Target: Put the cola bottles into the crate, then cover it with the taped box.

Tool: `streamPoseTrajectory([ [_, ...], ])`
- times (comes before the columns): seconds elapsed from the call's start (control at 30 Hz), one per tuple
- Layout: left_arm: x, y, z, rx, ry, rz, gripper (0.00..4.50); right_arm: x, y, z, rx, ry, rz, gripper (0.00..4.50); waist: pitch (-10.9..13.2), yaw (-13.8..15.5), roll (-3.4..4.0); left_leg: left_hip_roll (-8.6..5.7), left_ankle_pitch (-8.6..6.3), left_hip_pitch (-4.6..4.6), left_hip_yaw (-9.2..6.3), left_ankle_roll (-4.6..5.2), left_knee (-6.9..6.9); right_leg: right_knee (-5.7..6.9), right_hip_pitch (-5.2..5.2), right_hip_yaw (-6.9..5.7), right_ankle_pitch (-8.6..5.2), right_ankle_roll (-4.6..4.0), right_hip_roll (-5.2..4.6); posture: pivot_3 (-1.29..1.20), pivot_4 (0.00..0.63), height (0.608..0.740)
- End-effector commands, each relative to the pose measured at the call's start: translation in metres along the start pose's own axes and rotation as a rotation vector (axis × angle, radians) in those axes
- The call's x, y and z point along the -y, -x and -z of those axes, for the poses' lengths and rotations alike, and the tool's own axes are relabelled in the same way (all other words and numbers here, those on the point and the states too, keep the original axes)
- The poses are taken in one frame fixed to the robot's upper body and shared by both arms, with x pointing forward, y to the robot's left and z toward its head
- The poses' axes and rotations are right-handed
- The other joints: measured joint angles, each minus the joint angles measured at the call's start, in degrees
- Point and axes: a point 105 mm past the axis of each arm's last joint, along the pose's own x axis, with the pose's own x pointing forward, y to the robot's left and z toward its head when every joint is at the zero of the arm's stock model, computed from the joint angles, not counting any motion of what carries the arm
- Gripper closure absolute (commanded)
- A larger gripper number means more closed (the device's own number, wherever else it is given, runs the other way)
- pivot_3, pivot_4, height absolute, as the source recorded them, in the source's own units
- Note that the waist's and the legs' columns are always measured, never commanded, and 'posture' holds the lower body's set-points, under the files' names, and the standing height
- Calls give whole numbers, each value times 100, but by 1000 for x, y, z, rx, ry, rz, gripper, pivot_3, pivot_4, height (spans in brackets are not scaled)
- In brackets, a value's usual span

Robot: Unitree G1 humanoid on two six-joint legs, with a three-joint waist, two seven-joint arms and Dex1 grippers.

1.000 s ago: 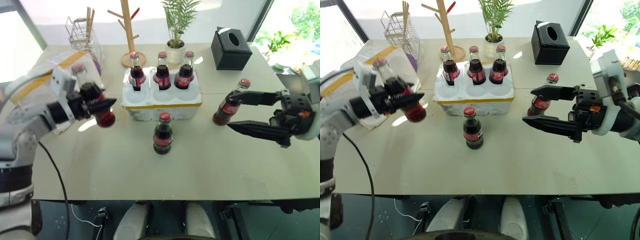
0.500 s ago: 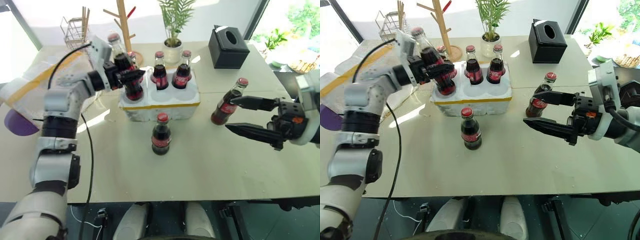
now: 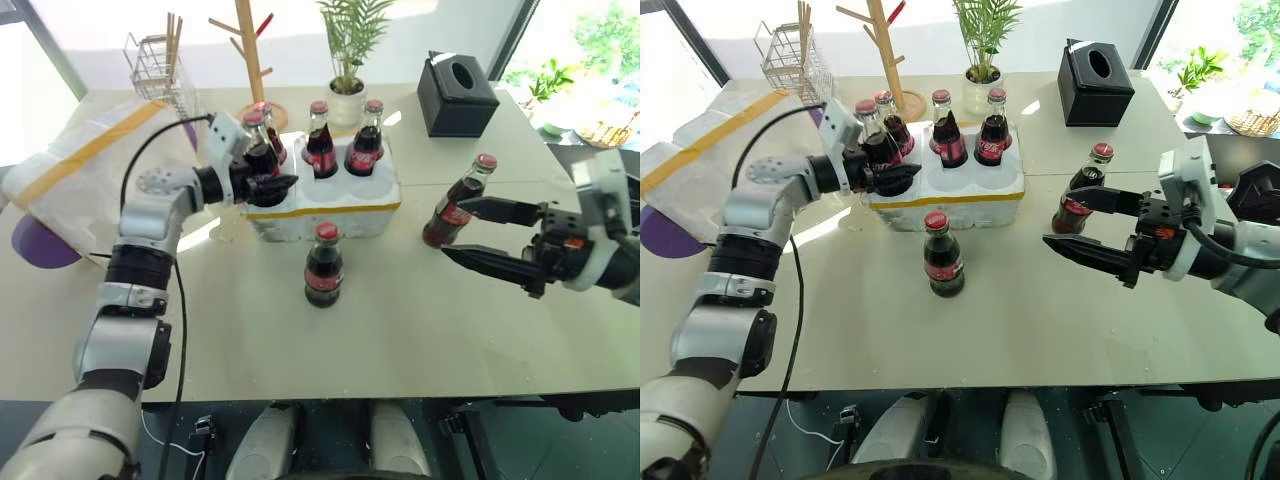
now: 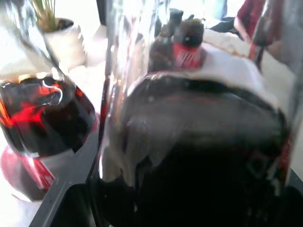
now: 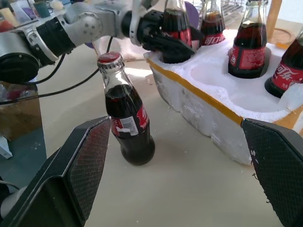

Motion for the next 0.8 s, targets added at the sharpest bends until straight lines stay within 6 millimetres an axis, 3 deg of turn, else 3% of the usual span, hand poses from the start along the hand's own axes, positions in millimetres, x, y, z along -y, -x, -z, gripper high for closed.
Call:
streamPoseTrajectory([
  [0.03,-7,2,-1,18,-7,-48,30,0,-6,-5,26,43,-1,0,-2,5,2,0,0,0,0,0,1,-1,1,0,0,0,-1,0,150,740],
  [0.17,-10,9,-10,53,-20,-60,30,0,-14,1,10,45,-8,0,-3,7,3,-2,0,1,0,0,5,2,5,0,0,0,-2,0,150,740],
  [0.37,-6,57,-77,191,-47,2,30,-6,-25,21,-27,-22,-65,0,0,-42,-2,0,0,-5,-1,0,6,19,-13,2,0,0,0,0,150,740],
  [0.47,14,91,-102,188,-55,93,30,-10,-35,35,-65,22,-88,0,-2,-60,1,-2,0,-4,1,-1,5,32,-20,2,0,-1,-3,0,150,740],
  [0.53,31,111,-103,136,-50,167,30,-12,-41,39,-59,21,-109,0,-4,-111,6,-1,0,-4,2,0,5,32,-21,2,-1,-1,-2,0,150,740],
  [0.6,47,126,-90,56,-54,219,30,-13,-49,42,-43,12,-131,0,-6,-139,9,-3,0,1,2,0,4,34,-18,3,-1,-1,-3,0,150,740],
  [0.8,82,141,-41,-127,-49,275,30,-22,-81,45,-6,10,-238,0,-5,-123,6,-1,-5,12,0,8,2,39,-7,7,-1,-4,-1,0,150,740],
])
